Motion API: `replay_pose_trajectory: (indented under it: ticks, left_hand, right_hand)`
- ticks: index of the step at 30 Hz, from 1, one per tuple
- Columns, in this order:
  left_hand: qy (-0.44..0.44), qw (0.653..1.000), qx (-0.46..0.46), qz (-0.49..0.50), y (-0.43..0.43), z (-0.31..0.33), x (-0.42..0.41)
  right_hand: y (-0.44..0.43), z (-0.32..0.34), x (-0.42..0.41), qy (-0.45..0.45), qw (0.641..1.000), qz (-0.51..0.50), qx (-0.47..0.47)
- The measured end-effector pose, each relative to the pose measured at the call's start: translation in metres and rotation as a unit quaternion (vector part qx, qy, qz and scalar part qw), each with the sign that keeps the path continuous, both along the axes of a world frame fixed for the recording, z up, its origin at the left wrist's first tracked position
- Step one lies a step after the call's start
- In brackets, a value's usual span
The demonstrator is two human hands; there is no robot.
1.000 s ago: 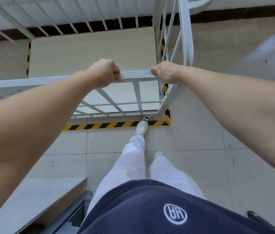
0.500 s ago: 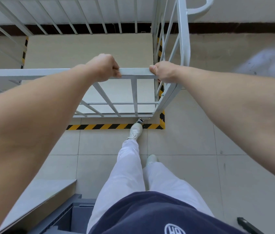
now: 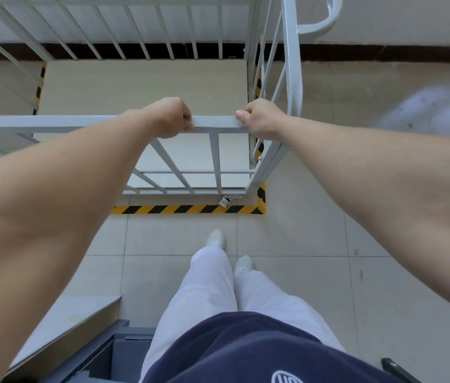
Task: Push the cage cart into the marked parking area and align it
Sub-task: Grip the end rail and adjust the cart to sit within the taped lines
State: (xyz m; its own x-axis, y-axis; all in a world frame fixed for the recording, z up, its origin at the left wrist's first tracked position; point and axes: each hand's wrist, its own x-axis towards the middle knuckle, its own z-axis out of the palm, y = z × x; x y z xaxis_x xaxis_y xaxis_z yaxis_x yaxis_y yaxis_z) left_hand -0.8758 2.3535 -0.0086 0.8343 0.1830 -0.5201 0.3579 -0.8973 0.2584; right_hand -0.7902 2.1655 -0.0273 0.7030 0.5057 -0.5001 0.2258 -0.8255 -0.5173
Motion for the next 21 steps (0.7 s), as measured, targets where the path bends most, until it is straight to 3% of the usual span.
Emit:
replay_pose_trajectory:
  ticks: [3, 6, 21]
  left_hand:
    - [0.000, 0.999, -0.050, 0.019, -0.002, 0.005, 0.008]
    - [-0.057, 0.994, -0.094, 0.027, -0.010, 0.023, 0.022]
    - [-0.225, 0.964, -0.110, 0.092, -0.093, 0.090, 0.134]
  right_hand:
    - [0.003, 0.016, 0.009, -0.024, 0.999, -0.016, 0.015]
    - [0.008, 0.038, 0.019, -0.056, 0.998, -0.019, 0.029]
    - [-0.039, 0.108, 0.142, -0.138, 0.988, 0.021, 0.060]
